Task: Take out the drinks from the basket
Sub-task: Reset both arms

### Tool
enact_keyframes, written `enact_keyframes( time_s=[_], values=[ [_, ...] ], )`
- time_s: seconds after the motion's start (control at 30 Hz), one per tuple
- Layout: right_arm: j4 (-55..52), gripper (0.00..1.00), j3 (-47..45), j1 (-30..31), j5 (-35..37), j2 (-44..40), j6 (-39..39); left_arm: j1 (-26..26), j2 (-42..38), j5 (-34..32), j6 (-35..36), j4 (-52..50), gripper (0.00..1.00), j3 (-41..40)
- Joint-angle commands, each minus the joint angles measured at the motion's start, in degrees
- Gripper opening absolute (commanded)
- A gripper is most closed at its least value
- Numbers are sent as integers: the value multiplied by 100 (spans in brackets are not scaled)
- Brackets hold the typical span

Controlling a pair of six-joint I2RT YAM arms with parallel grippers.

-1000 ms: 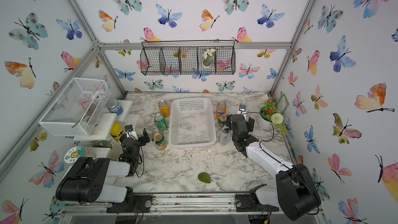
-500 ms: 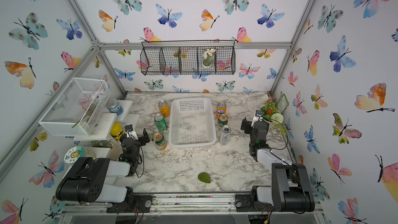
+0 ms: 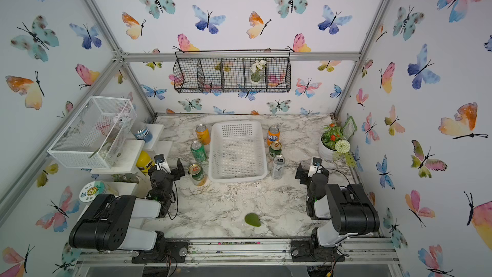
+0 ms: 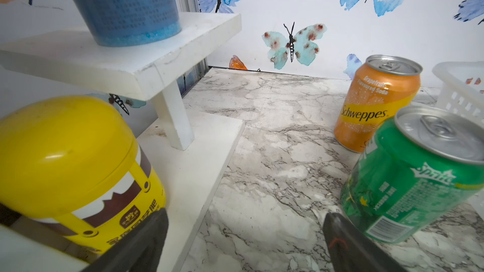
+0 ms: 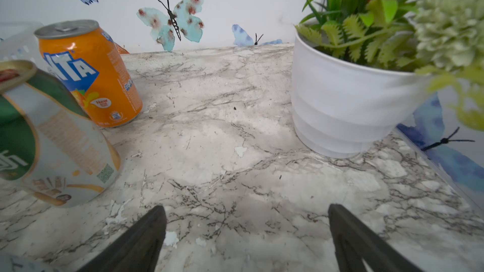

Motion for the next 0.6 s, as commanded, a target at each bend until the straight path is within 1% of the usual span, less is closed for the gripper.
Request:
enact_keyframes(
  time_s=[0.0,0.07,0.2,0.33,0.4,0.53,0.57],
  values=[
    [244,99,270,-44,-235,-37,7,20,-59,37,-43,85,99,83],
    [-121,99,486,-44,-257,-17,-9,20,-64,37,-45,92,99,83],
    [-324,99,615,-39,-354,31,-52,20,-58,37,-46,92,99,83],
    [-68,100,454,-39,-343,-9,-50,20,-65,37,-46,92,99,83],
    [-116,100,462,-42,-335,-15,-52,20,-67,37,-43,92,99,83],
    [-761,100,863,-43,-444,68,-130,20,-61,37,-46,92,99,83],
    [-735,100,854,-41,-455,77,-132,20,-64,37,-47,92,99,83]
  ],
)
